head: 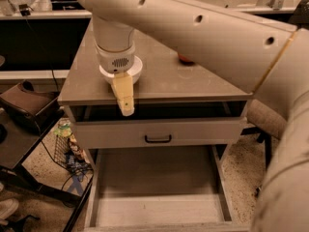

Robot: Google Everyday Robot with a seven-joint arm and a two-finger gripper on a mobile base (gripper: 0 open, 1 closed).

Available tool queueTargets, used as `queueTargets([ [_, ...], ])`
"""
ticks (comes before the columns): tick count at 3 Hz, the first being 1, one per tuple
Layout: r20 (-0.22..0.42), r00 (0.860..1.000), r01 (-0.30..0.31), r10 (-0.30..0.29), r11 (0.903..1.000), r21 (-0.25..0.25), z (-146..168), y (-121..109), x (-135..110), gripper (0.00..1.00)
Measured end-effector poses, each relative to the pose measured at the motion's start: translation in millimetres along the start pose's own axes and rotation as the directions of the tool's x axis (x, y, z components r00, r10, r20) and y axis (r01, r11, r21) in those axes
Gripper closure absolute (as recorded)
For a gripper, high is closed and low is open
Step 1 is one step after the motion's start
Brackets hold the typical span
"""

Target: Move white bowl near 7up can

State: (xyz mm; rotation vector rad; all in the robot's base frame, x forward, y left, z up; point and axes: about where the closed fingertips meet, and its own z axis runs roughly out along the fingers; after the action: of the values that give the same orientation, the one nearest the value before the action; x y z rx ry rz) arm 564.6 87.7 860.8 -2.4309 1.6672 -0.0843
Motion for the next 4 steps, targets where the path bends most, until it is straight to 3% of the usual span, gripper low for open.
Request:
queueTargets([
  [1, -0.073, 0.996, -0.048, 0.046, 0.9987, -0.016, 18.3, -12.4, 19.1, 0.00],
  [3, -0.059, 0.997, -0.054, 0.052, 0.9984, -0.017, 22.0, -15.0, 23.6, 0.00],
  [4, -0.058, 0.997, -0.054, 0.053, 0.9984, -0.016, 23.2, -15.5, 23.6, 0.15],
])
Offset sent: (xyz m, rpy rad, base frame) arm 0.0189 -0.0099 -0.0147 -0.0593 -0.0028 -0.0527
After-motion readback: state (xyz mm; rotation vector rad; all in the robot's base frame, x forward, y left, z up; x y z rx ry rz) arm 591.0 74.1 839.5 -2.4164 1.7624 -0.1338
